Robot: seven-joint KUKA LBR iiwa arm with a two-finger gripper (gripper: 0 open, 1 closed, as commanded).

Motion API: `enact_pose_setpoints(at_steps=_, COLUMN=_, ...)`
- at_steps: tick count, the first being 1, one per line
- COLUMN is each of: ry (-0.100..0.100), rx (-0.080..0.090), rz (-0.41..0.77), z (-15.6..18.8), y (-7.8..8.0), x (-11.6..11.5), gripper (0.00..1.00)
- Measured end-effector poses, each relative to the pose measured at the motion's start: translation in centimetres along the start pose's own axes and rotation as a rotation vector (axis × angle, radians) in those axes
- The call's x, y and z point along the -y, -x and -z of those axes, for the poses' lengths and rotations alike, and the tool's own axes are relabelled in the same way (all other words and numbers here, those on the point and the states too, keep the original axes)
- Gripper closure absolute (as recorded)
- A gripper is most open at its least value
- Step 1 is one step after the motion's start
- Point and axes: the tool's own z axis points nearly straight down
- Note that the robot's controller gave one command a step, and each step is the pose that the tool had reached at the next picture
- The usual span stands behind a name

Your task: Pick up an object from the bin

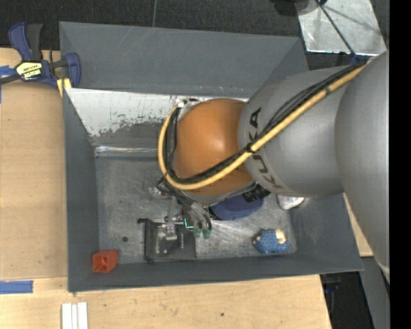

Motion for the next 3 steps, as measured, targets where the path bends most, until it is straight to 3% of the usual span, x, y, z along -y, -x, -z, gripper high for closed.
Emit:
enact_pose_setpoints(at_steps=1, ry=0.008, rx=0.011, rz=-0.045, z=-7.8, y=4.1, x=5.9, gripper=0.0)
enact_pose_setpoints(at_steps=2, ry=0.008, rx=0.029, rz=-0.042, z=-7.1, y=4.5, x=5.7, gripper=1.0)
enact_pose_setpoints(at_steps=3, ry=0.005, rx=0.018, rz=-0.051, z=5.8, y=6.7, x=4.9, gripper=1.0)
